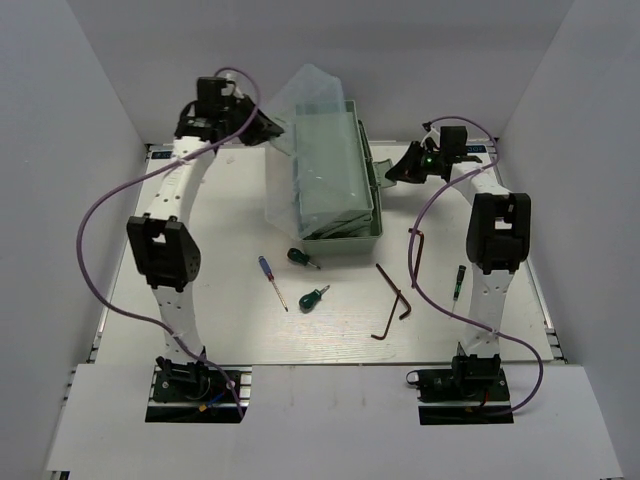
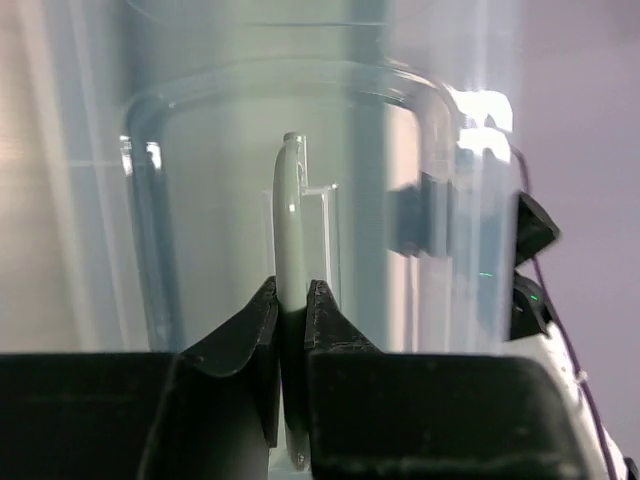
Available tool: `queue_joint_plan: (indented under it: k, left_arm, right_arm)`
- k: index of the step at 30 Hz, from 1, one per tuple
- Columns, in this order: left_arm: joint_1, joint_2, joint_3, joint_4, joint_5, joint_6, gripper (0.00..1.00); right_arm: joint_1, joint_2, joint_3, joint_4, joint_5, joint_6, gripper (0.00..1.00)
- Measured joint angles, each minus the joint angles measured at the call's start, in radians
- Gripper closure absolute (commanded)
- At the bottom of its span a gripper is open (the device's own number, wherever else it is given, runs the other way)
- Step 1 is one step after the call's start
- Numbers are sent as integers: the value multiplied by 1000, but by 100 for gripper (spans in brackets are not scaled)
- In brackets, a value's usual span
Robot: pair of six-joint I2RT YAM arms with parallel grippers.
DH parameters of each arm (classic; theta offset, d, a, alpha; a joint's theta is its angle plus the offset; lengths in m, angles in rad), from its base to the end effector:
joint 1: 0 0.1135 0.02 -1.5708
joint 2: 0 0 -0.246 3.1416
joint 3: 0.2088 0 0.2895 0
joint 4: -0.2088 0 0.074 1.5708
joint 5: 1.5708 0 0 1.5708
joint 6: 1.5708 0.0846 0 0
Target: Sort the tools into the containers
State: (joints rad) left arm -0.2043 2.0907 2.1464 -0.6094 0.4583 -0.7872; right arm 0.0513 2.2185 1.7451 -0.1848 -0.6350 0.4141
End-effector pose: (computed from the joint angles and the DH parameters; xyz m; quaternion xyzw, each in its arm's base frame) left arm 0.5301 -0.1481 0.3239 -0.1385 0.8465 -0.4001 0.3227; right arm 0.5570 0.0788 0.1470 0.0186 0.8636 0.3692 0.3427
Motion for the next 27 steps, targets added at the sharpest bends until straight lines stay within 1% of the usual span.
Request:
queue_joint_plan:
  k: [2, 5, 8, 11, 12, 13, 14, 15, 16, 17, 18, 20, 21, 24, 27]
  left_arm:
    - [72, -43, -29, -49, -1, 42, 100]
    - [150, -60, -64, -92, -32, 116, 100]
    - [193, -46, -137, -123, -49, 173, 100]
    - [216, -35, -174, -120, -3, 193, 92]
    - [215, -36, -174, -116, 6, 199, 86]
    - [213, -37, -174, -110, 10, 204, 82]
    - [212, -39, -175, -106, 12, 208, 77]
    - [212, -39, -177, -103, 15, 212, 64]
    - [214, -39, -179, -103, 7, 225, 57]
    - [216, -39, -188, -105, -19, 232, 50]
    - [224, -39, -199, -109, -36, 238, 39]
    - [246, -39, -224, -119, -65, 248, 33]
    - [261, -39, -234, -128, -80, 251, 31]
    - [304, -39, -242, -153, -114, 253, 28]
    - [351, -45, -242, -167, -161, 258, 28]
  right_arm:
    - [-6, -3, 0, 0, 3, -8, 100]
    - [-24, -8, -1, -1, 14, -23, 100]
    - [-45, -11, -1, -3, 22, -34, 100]
    - [-58, -13, -1, -2, 24, -41, 100]
    - [-59, -13, -1, -2, 24, -44, 100]
    - [-59, -13, -1, -3, 23, -45, 99]
    - [-59, -13, -2, -2, 22, -47, 87]
    - [-59, -14, -2, -2, 19, -48, 72]
    - [-60, -14, -3, -1, 12, -50, 56]
    - [-61, -16, -7, 0, 11, -58, 37]
    - [-67, -18, -12, -1, 9, -58, 31]
    - [-85, -20, -26, 2, -3, -77, 20]
    - [-95, -21, -32, 2, -10, -81, 18]
    - [-121, -30, -55, 1, -26, -90, 16]
    - [-144, -53, -75, -2, -28, -109, 15]
